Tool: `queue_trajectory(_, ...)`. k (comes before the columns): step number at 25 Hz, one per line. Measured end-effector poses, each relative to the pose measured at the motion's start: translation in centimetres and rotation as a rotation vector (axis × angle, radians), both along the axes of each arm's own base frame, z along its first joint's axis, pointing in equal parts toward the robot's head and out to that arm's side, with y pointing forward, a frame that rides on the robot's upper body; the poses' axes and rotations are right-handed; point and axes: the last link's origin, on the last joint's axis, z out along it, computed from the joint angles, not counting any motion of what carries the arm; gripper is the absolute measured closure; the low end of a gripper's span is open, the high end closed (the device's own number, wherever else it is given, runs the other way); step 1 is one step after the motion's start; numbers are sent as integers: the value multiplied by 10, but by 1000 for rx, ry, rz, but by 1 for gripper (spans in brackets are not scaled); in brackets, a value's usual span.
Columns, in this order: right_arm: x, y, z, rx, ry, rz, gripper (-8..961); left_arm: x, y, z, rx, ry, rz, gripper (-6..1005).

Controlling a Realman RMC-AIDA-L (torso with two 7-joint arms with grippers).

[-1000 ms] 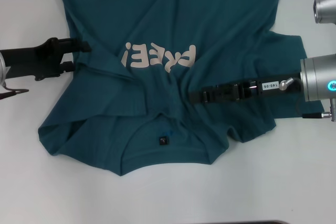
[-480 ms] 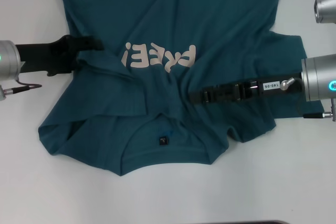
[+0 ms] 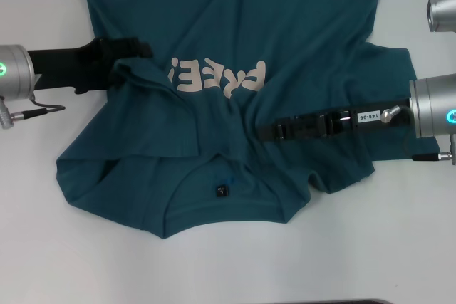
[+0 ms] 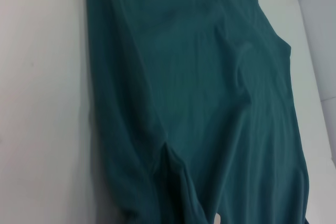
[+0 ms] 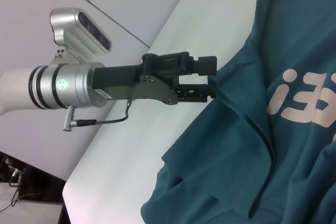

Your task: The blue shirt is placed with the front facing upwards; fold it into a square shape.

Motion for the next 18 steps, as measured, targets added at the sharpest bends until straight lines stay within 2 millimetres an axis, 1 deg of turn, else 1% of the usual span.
queue_trajectory(7,0,0,0,-1,1,0,36,-1,0,1,4,0,5,217)
queue_trajectory(13,0,0,0,-2,2,0,37,-6,0,5,20,5,25,216)
queue_trajectory(18,0,-1,0,-3,2,-1,37,-6,0,6,22,4,22,216)
